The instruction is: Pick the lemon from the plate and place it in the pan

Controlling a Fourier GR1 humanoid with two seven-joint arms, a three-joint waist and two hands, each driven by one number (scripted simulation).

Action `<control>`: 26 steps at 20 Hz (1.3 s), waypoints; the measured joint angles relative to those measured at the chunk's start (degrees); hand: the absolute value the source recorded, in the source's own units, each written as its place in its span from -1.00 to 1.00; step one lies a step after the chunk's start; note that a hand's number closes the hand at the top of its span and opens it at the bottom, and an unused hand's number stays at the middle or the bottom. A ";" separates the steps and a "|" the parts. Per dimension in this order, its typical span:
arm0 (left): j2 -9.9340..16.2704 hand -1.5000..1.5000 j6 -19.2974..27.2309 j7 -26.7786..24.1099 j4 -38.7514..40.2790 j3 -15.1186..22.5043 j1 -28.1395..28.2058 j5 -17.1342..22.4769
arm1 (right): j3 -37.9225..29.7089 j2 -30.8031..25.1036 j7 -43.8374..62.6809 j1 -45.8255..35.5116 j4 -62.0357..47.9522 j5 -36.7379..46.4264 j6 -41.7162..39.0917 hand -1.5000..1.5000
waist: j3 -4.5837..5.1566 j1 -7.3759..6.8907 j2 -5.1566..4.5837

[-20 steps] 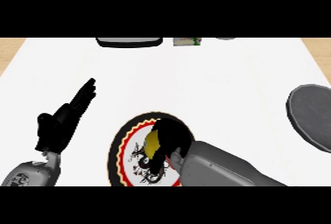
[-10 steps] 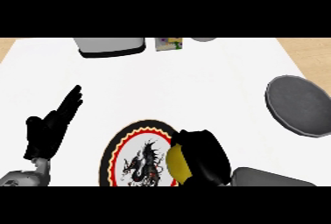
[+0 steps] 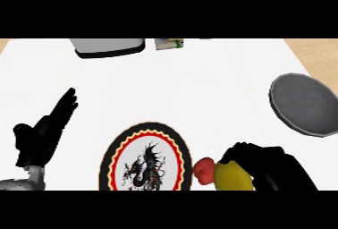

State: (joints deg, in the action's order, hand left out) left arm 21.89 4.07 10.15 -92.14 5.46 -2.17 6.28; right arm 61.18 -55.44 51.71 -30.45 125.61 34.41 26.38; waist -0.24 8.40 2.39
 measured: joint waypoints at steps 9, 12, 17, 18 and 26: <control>-0.72 0.00 -1.03 0.11 -1.40 1.54 -1.18 -0.48 | -9.56 -14.92 -6.66 18.32 5.73 -1.45 18.44 1.00 | -0.14 -3.23 -1.68; -1.36 0.00 -1.45 -0.49 -0.50 2.23 -2.00 -0.89 | -12.50 -18.34 -12.16 22.74 2.39 -5.33 23.77 1.00 | -0.13 -4.54 -2.13; -1.82 0.00 -2.43 -0.70 -0.03 3.06 -3.64 -1.44 | -16.57 -18.62 -23.14 27.51 -9.14 -12.44 30.76 1.00 | -0.10 -6.72 -2.56; -1.75 0.00 -2.76 -1.01 0.30 2.87 -3.80 -1.34 | -17.55 -18.74 -25.50 28.18 -11.13 -14.46 31.76 1.00 | -0.09 -6.98 -2.60; -2.80 0.00 -3.45 -0.02 0.38 3.67 -5.35 -1.94 | -25.64 -12.78 -46.80 27.92 -29.30 -32.18 30.09 1.00 | -0.12 -8.85 -2.78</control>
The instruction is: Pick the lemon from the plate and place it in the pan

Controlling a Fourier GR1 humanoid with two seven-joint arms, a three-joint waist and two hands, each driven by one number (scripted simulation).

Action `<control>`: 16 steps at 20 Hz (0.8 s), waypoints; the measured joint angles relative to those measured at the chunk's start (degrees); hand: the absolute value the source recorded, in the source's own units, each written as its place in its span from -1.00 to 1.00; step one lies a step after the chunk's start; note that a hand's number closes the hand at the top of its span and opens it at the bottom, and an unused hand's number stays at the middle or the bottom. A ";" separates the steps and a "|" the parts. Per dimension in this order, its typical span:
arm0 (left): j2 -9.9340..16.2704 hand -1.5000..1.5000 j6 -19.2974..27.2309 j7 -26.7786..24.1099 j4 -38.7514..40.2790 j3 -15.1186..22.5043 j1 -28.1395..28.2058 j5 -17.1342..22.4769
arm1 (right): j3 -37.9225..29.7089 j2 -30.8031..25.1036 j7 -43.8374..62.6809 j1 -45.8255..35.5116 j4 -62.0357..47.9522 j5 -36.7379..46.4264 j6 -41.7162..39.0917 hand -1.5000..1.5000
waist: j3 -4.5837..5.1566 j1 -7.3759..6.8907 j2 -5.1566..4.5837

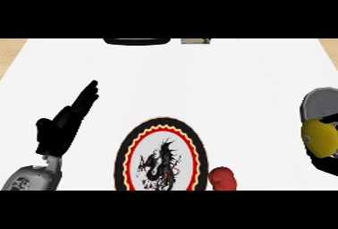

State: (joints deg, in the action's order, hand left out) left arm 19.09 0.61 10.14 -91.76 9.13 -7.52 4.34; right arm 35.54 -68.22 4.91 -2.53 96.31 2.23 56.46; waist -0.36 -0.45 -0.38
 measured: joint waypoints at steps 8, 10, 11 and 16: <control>-0.55 0.00 -0.55 0.36 1.16 -0.55 -1.57 -0.83 | -11.54 8.61 -23.57 -5.32 -23.37 -12.81 -15.86 1.00 | 0.12 -0.41 0.00; -0.87 0.00 -0.95 0.15 1.90 -0.86 -2.28 -0.83 | -13.55 11.32 -28.36 -8.01 -30.49 -13.48 -19.69 1.00 | 0.16 -0.53 -0.01; -1.15 0.00 -0.72 0.26 1.51 -0.62 -2.18 -1.31 | -14.37 12.94 -30.65 -9.38 -34.22 -13.42 -20.97 1.00 | 0.18 -0.65 0.00; -2.33 0.00 -1.00 0.13 1.92 0.16 -3.17 -1.89 | -13.09 14.33 -26.76 -14.39 -47.85 -11.82 -29.48 -1.00 | 0.23 -1.94 -0.40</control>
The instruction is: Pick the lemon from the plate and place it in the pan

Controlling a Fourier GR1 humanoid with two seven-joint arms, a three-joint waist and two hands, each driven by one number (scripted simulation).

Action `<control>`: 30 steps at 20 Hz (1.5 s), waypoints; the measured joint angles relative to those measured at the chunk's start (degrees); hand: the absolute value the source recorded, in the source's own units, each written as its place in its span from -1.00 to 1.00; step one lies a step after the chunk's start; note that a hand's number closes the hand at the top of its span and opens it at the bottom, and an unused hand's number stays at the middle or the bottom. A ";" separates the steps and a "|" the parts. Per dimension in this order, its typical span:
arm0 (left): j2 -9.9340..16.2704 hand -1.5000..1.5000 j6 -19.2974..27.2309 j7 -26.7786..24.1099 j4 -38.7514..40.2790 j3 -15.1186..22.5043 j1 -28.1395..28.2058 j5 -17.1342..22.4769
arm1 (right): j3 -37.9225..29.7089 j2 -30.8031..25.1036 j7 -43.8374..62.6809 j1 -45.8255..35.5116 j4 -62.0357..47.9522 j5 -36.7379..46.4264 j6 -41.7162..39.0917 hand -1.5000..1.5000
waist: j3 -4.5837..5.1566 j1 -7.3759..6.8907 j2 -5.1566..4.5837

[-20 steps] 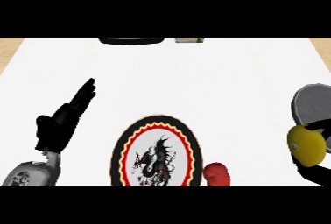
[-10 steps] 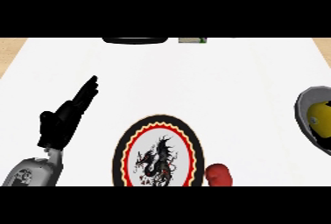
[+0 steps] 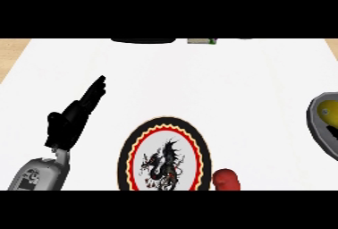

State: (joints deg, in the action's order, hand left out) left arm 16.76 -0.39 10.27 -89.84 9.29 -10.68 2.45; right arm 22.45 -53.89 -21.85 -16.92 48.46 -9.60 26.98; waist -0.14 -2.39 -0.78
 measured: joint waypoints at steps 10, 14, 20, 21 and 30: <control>-0.72 0.00 -0.68 -0.60 0.78 -0.26 0.06 -0.45 | -5.44 8.29 -9.63 -13.42 -22.31 -2.31 -15.28 -1.00 | -0.12 -0.40 -0.13; -0.72 0.00 -0.88 -0.49 0.64 -0.55 -0.19 -0.45 | -11.16 9.41 -14.58 -15.79 -26.26 -7.49 -21.30 -1.00 | -0.21 -0.12 -0.18; -0.59 0.00 -0.98 0.47 -0.14 -1.09 0.25 -0.44 | -17.28 7.16 -19.07 -15.98 -32.66 -13.03 -35.92 -1.00 | -0.20 0.30 -0.11; -0.45 0.00 -1.25 0.50 -0.23 -1.32 0.31 -0.25 | -17.77 6.60 -20.10 -15.63 -33.68 -13.29 -38.42 -1.00 | -0.20 0.36 -0.10; -0.37 0.00 -1.48 1.39 -0.65 -2.60 0.10 -0.07 | -21.00 2.07 -28.16 -9.29 -36.97 -14.47 -48.41 -1.00 | -0.26 1.29 0.08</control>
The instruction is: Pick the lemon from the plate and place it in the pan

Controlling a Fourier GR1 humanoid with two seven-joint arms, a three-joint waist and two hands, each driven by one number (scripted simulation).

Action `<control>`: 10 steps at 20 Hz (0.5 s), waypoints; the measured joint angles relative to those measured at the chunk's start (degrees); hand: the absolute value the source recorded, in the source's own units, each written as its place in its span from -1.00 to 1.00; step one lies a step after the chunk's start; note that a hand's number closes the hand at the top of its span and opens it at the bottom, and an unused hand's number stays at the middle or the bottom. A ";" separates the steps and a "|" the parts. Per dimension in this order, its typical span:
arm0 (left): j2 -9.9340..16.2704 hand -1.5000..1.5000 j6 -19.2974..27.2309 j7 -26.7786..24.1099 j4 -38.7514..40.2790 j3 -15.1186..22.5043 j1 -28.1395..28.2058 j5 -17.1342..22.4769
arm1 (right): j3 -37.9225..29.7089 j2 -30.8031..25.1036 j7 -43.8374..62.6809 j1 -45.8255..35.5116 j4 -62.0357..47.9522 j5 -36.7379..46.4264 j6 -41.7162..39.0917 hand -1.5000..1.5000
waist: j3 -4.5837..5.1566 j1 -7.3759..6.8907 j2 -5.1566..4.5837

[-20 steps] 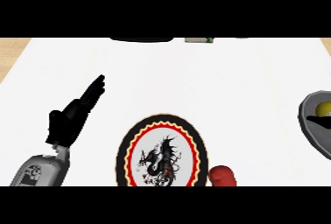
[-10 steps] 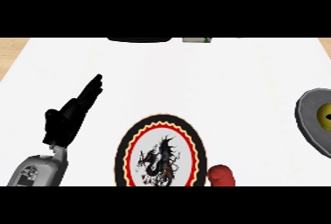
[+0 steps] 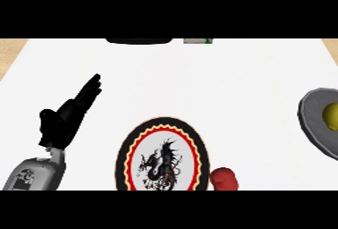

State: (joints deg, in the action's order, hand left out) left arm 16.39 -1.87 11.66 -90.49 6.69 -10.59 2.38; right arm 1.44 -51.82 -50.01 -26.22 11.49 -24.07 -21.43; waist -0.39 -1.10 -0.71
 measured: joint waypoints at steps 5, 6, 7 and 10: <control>-0.63 0.00 0.57 0.61 -1.04 0.55 0.87 -0.85 | -1.08 -0.79 -1.84 4.20 1.27 -0.24 -0.45 -1.00 | -0.01 0.37 0.21; -0.57 0.00 0.56 0.65 -1.35 0.51 1.26 -0.88 | -1.39 -0.96 -2.20 5.16 1.52 -0.42 -0.59 -1.00 | -0.01 0.42 0.24; -0.61 0.00 0.58 0.09 -0.66 0.32 1.37 -1.02 | -1.60 -1.21 -2.46 6.09 1.90 -0.51 -0.77 -1.00 | 0.00 0.62 0.26; -0.55 0.00 0.40 -0.35 -1.27 0.13 2.42 -0.94 | -1.98 -1.42 -3.29 8.94 3.29 -0.60 -1.08 -1.00 | 0.01 0.80 0.40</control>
State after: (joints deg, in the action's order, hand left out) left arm 15.85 -1.47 11.32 -91.76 6.83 -8.16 1.43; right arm -0.54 -53.24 -53.30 -17.28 14.78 -24.67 -22.51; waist -0.38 -0.30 -0.31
